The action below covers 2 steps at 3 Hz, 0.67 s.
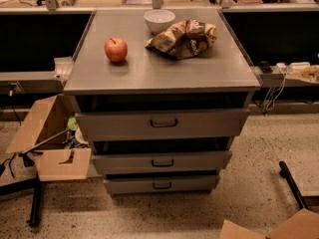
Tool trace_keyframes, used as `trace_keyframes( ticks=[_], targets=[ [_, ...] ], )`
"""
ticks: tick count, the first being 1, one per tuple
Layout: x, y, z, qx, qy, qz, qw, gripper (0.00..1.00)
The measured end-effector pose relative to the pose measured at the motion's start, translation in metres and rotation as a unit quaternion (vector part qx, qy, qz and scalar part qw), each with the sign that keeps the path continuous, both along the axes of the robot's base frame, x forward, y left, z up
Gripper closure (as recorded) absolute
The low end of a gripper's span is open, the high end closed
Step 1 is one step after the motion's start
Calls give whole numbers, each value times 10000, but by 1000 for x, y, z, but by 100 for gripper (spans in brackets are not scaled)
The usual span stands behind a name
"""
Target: Open middle drawer
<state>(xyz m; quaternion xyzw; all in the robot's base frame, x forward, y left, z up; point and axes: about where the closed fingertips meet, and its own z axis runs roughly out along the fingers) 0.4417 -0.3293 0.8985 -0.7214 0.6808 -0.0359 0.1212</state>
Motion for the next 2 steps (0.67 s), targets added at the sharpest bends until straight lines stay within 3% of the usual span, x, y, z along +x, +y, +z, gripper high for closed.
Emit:
trace_keyframes(
  ticks=[1, 2],
  targets=[
    [0, 0, 0, 1, 0, 0, 10000, 0],
    [19, -2, -49, 257, 197, 195, 9993, 0]
  ],
)
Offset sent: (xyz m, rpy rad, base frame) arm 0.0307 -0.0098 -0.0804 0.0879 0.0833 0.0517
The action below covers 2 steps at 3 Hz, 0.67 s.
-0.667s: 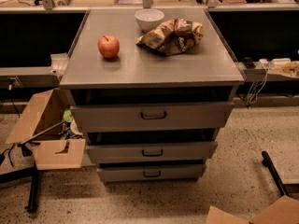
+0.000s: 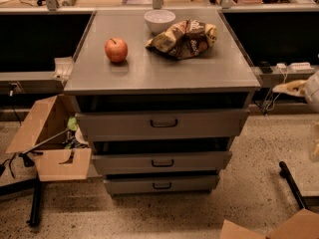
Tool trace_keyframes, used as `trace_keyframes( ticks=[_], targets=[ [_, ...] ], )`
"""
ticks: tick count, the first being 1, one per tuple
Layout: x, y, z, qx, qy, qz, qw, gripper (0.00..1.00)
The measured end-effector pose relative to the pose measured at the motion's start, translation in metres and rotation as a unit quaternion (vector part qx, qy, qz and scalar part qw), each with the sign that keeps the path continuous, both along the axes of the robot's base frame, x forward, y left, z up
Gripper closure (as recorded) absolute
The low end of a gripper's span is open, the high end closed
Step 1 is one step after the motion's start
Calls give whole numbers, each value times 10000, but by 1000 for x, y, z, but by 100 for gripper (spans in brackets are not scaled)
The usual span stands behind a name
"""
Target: Open middle drawer
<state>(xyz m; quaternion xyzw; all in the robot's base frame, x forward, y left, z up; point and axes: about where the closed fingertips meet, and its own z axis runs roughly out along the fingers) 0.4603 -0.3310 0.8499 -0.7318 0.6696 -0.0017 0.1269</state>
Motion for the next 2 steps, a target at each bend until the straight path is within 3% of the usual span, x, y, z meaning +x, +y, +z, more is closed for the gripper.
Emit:
trace_keyframes(
  ticks=[2],
  targets=[
    [1, 22, -91, 465, 415, 582, 9964, 0]
  ],
)
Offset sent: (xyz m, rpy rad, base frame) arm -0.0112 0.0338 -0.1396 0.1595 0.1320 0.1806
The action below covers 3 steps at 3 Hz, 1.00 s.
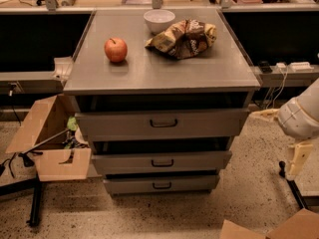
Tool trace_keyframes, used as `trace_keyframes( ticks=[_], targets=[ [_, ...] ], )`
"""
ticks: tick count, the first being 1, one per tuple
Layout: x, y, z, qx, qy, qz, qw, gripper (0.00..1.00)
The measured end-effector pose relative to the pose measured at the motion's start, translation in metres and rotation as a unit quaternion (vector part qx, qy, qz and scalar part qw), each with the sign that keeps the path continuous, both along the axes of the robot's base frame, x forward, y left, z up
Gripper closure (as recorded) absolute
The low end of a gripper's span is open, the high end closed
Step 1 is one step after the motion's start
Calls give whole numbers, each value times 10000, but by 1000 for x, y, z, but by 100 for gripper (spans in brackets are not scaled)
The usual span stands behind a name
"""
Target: Open middle drawer
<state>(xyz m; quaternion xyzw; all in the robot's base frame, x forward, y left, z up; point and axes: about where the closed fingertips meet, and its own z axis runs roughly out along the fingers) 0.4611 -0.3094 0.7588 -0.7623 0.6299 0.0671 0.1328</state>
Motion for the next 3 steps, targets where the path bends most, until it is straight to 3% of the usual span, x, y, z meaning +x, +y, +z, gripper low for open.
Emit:
trace_keyframes(
  ticks=[1, 2, 3],
  targets=[
    [-22, 19, -44, 309, 329, 91, 9989, 0],
    [-22, 19, -45, 309, 329, 91, 9989, 0],
    [-27, 34, -81, 288, 273, 249, 9989, 0]
  ],
)
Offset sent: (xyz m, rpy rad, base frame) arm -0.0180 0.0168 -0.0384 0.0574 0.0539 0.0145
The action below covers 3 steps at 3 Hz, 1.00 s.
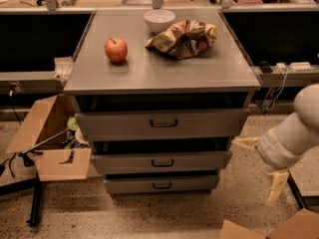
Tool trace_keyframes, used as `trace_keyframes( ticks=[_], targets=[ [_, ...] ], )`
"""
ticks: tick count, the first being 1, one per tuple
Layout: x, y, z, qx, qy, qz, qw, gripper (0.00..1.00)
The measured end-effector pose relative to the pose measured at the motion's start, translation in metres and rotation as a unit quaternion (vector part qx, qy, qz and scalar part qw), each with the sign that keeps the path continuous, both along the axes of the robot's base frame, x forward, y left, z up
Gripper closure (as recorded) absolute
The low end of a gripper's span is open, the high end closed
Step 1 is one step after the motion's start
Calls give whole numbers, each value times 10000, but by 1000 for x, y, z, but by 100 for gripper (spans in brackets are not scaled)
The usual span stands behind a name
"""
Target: Open middle drawer
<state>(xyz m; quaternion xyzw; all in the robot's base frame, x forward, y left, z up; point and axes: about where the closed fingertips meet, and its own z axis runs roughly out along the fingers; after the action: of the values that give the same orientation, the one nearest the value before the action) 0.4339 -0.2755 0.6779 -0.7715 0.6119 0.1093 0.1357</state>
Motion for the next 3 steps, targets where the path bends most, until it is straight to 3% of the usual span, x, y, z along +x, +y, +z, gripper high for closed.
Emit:
trace_keyframes(
  ticks=[2, 3],
  targets=[
    [-9, 61, -98, 265, -221, 415, 9985, 0],
    [-9, 61, -98, 264, -221, 414, 9985, 0]
  ],
)
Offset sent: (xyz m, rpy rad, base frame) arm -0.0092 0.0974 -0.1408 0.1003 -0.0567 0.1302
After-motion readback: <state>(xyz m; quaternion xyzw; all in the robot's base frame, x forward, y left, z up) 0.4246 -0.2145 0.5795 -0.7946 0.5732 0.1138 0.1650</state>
